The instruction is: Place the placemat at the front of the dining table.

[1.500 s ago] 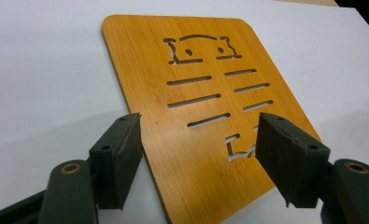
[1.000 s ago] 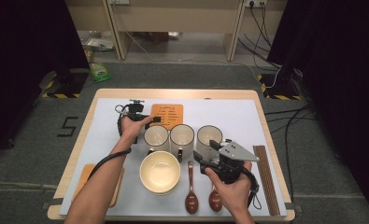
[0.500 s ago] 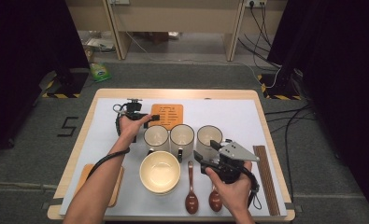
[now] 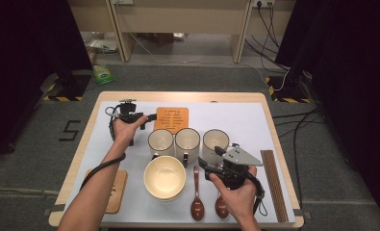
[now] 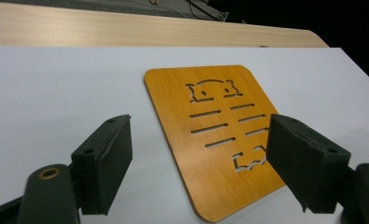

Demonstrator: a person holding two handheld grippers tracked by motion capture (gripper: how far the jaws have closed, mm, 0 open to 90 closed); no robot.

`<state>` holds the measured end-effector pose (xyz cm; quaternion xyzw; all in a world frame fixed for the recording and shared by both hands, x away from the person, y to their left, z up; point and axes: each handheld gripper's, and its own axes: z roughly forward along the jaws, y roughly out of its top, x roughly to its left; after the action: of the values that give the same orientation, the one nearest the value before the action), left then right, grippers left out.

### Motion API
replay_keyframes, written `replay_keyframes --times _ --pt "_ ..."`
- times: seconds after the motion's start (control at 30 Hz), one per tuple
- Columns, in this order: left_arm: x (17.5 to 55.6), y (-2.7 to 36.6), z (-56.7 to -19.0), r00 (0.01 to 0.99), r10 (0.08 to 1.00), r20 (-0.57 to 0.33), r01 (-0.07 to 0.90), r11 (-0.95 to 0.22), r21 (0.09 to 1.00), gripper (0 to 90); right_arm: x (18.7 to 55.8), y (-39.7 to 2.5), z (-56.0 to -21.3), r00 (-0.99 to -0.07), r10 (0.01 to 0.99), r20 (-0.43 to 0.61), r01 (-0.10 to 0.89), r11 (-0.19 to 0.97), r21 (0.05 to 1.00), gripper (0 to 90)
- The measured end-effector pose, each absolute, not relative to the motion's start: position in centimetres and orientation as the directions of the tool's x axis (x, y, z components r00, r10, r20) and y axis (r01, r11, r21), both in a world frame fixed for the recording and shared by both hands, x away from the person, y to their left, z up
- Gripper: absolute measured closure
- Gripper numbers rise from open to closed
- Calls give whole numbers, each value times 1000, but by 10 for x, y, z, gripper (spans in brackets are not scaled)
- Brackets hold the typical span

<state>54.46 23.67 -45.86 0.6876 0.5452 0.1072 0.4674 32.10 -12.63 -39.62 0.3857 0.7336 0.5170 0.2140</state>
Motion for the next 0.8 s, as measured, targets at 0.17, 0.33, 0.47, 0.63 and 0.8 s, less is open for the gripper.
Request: replay_keyframes --times 0.17,0.33,0.47,0.63,0.8 --pt "535 240 -451 395 850 -348 631 24 775 230 322 -126 -397 -612 786 85 347 170 922 307" --pt "524 243 -444 410 846 -340 607 26 795 233 322 -126 -399 -611 787 86 351 173 920 307" --pt "514 245 -438 416 847 -331 591 25 806 236 322 -125 -399 -612 786 89 354 172 919 307" --pt "497 246 -434 424 845 -324 568 30 822 243 322 -126 -399 -612 786 87 352 173 920 307" --pt "481 247 -430 431 848 -309 550 25 835 234 322 -126 -400 -613 785 88 356 174 918 307"
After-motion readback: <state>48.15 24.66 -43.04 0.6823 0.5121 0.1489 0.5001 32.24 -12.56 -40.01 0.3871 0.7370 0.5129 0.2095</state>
